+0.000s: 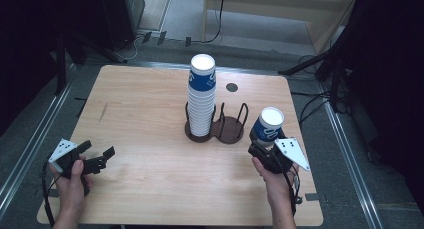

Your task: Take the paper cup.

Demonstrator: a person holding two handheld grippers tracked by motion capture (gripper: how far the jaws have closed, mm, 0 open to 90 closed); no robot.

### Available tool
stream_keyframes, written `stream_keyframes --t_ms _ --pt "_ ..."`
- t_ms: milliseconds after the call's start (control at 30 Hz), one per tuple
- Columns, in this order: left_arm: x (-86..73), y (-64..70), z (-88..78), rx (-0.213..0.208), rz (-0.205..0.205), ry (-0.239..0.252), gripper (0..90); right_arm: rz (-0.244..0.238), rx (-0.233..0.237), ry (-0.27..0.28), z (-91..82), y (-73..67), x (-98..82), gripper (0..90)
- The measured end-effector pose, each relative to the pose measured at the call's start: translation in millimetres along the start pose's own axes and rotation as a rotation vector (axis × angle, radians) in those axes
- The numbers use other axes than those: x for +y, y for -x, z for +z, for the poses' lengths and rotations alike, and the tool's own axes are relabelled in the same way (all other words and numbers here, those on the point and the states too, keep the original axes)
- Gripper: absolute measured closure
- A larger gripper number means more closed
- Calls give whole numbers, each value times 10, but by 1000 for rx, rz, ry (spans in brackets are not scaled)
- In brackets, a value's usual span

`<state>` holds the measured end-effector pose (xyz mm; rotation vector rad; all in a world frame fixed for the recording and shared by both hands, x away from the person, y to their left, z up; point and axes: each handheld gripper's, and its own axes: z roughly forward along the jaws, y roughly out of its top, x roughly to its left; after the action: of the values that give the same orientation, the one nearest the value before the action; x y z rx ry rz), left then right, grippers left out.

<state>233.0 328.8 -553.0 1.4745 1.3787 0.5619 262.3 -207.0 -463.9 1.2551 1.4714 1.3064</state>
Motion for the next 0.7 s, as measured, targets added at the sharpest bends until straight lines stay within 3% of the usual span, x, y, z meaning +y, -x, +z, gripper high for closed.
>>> stream_keyframes --t_ms 100,200,367,700 --pt "21 -1 43 -1 4 -33 0 7 5 -7 14 -26 -57 193" --pt "35 -9 61 5 11 -34 0 11 6 -21 30 -78 -100 193" --pt "90 16 102 18 44 -50 0 -21 32 -39 81 -235 -187 193" --pt "299 298 110 -70 104 -27 0 -42 40 -59 97 -364 -266 193"
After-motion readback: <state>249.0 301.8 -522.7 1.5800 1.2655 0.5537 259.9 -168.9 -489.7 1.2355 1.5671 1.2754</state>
